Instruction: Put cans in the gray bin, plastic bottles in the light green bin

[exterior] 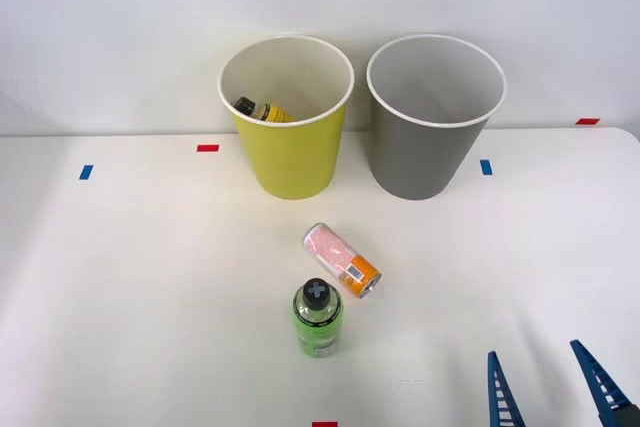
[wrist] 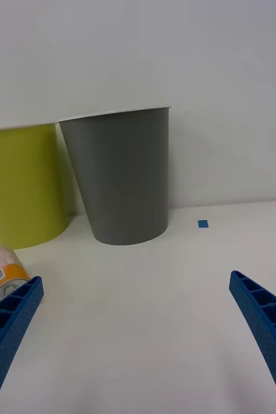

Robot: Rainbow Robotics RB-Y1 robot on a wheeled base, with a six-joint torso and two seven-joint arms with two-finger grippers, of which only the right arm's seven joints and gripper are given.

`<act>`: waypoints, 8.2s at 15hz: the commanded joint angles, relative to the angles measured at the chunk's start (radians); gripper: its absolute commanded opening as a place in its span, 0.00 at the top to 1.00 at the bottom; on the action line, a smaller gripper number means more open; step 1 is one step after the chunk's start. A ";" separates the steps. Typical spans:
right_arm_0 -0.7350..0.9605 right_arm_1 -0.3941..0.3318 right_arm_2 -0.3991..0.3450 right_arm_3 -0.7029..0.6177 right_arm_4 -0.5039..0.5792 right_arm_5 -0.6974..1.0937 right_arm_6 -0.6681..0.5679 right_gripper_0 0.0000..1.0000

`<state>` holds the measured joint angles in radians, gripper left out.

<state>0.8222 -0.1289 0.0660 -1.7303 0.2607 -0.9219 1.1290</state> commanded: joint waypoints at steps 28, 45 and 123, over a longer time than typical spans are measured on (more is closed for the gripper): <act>0.000 0.000 0.000 0.000 0.000 0.000 0.000 0.00; 0.000 0.000 0.000 0.000 0.000 0.000 0.000 0.00; -0.973 -0.497 1.123 0.186 -1.020 0.058 0.836 0.00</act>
<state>-0.1431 -0.6288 1.1894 -1.5437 -0.7541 -0.8636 1.9645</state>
